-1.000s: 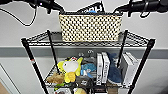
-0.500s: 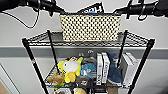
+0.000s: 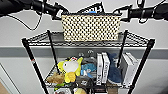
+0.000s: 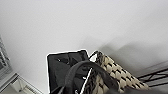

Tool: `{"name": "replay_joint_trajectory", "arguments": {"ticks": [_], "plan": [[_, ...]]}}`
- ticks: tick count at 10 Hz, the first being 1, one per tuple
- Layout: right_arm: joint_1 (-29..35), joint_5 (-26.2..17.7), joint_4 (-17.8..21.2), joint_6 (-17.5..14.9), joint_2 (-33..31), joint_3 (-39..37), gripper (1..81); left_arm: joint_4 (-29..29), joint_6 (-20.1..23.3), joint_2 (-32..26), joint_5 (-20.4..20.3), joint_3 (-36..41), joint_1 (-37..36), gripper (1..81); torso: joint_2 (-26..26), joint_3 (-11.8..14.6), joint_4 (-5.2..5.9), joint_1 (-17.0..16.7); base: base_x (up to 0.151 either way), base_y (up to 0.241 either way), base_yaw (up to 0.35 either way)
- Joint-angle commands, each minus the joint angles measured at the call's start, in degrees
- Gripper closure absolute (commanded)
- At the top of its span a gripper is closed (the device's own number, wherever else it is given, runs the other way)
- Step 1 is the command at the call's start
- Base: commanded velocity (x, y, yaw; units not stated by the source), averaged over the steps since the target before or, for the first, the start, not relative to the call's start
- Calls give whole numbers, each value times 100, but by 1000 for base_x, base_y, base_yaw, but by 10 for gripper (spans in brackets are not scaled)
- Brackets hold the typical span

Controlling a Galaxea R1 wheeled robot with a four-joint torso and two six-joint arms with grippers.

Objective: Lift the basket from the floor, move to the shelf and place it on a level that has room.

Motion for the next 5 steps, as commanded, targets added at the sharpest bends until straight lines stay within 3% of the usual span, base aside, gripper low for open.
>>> {"name": "replay_joint_trajectory", "arguments": {"ticks": [1,5], "plan": [[913,-179,-12,-30,-44,78,10,-7,12,40,43,-32,-921,10,0,0,0,0,0,0,0],[1142,-179,49,-39,-651,491,10,-60,12,-496,34,284,-1166,10,0,0,0,2,0,0,0]]}}
